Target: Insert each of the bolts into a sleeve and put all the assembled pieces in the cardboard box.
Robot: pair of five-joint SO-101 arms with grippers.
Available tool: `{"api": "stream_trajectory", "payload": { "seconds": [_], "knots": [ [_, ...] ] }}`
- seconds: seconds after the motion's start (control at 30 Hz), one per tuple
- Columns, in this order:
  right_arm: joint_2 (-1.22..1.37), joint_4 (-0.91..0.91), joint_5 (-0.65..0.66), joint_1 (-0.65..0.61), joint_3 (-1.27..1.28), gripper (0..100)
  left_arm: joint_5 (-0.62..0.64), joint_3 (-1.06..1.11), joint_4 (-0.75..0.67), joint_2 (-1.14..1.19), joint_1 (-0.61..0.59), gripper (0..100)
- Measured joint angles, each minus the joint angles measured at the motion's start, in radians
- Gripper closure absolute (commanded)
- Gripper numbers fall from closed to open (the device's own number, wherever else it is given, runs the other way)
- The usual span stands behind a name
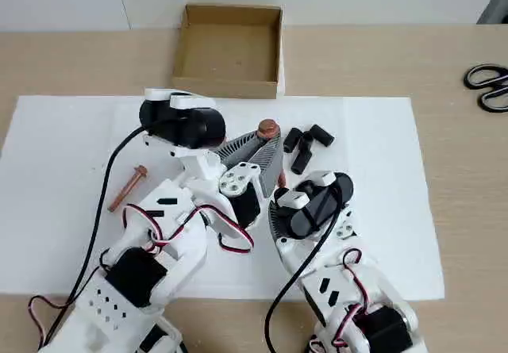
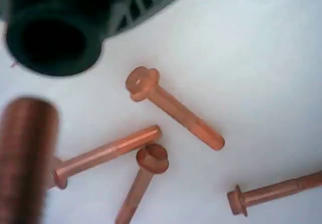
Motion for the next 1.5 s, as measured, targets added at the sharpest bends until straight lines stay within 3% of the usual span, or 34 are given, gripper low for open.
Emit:
{"api": "stream_trajectory", "payload": {
  "seconds": [0.67, 1.23, 1.4, 1.5],
  "knots": [
    [-0.002, 0.0, 0.0, -0.002, 0.0, 99.5, 0.0, 0.052, 0.035, 0.0, 0.025, 99],
    [-0.002, 0.0, 0.002, -0.002, 0.003, 99.5, -0.026, 0.051, 0.176, -0.002, 0.061, 99],
    [-0.003, 0.0, 0.002, -0.002, 0.003, 99.5, -0.063, 0.051, 0.219, -0.002, 0.078, 85],
    [-0.003, 0.0, 0.002, -0.002, 0.003, 99.5, -0.066, 0.052, 0.258, 0.0, 0.078, 82]
  ]
}}
